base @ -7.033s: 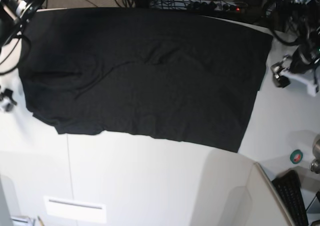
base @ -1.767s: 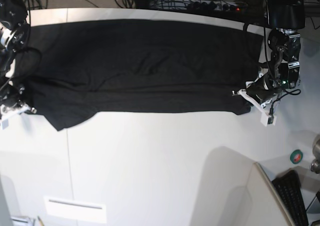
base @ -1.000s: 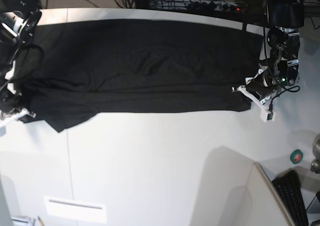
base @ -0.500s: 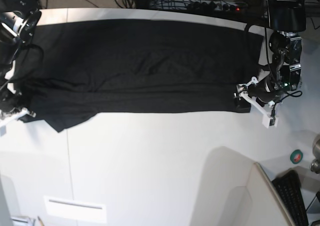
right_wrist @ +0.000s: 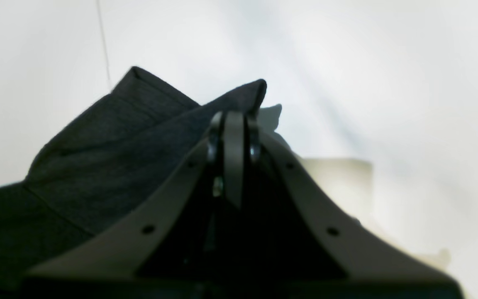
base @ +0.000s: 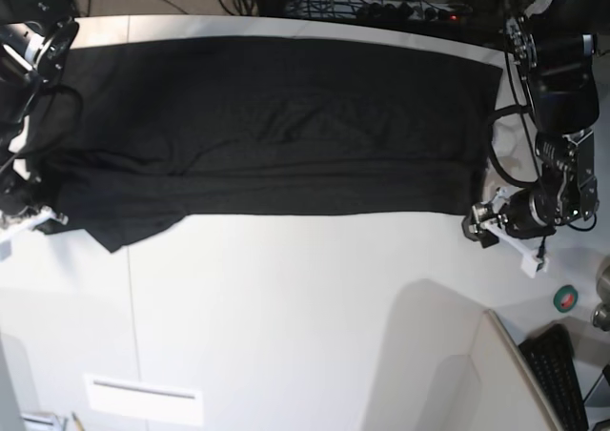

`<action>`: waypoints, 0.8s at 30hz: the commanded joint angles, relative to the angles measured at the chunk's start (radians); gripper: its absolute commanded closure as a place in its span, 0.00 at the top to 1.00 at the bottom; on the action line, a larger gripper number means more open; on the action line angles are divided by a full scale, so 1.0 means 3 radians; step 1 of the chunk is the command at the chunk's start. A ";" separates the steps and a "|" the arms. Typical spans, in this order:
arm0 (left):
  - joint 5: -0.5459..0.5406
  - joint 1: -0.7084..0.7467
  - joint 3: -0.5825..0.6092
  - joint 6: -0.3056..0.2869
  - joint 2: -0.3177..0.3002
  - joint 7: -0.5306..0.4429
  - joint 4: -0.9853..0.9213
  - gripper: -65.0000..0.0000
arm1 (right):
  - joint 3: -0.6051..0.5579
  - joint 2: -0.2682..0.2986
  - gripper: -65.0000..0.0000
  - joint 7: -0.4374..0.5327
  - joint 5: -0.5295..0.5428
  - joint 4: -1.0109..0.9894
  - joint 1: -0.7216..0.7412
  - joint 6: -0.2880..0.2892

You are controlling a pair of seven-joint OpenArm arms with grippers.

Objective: Layout the t-shirt on the table in an organized manner, then fold the t-shirt properly
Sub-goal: 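Regrasp the shirt's other edge with both grippers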

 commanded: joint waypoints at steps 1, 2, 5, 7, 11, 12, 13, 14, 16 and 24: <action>-0.0002 -0.0090 -0.0017 -0.0027 -0.0089 -0.0028 0.0003 0.70 | 0.0001 0.0060 0.00 0.0070 0.0045 0.0061 0.0075 0.0021; 0.0003 -0.0121 0.0023 -0.0027 -0.0084 -0.0022 -0.0038 0.70 | 0.0001 0.0060 0.00 0.0070 0.0045 0.0061 0.0075 0.0021; 0.0147 -0.0167 0.0330 -0.0027 -0.0069 -0.0033 -0.0125 0.70 | 0.0001 0.0070 0.00 0.0070 0.0045 0.0061 0.0075 0.0021; 0.0213 -0.0172 0.0397 -0.0027 -0.0059 -0.0038 -0.0217 0.70 | 0.0001 0.0076 0.00 0.0070 0.0045 0.0061 0.0075 0.0021; 0.0244 -0.0172 0.0427 -0.0027 0.0018 -0.0130 -0.0278 0.70 | 0.0001 0.0076 0.00 0.0070 0.0045 0.0061 0.0075 0.0021; 0.0249 -0.0172 0.0433 -0.0021 0.0023 -0.0171 -0.0288 0.70 | 0.0001 0.0076 0.00 0.0070 0.0045 0.0061 0.0075 0.0021; 0.0249 -0.0167 0.0433 -0.0006 0.0028 -0.0191 -0.0288 0.70 | 0.0001 0.0070 0.00 0.0070 0.0045 0.0061 0.0075 0.0021; 0.0249 -0.0162 0.0433 0.0050 0.0028 -0.0191 -0.0288 0.70 | 0.0001 0.0070 0.00 0.0070 0.0045 0.0061 0.0075 0.0021; 0.0249 -0.0151 0.0433 0.0142 0.0028 -0.0191 -0.0288 0.70 | 0.0001 0.0070 0.00 0.0070 0.0045 0.0061 0.0075 0.0021; 0.0254 -0.0131 0.0443 0.0158 0.0039 -0.0237 -0.0288 0.26 | 0.0001 0.0070 0.00 0.0070 0.0045 0.0061 0.0075 0.0021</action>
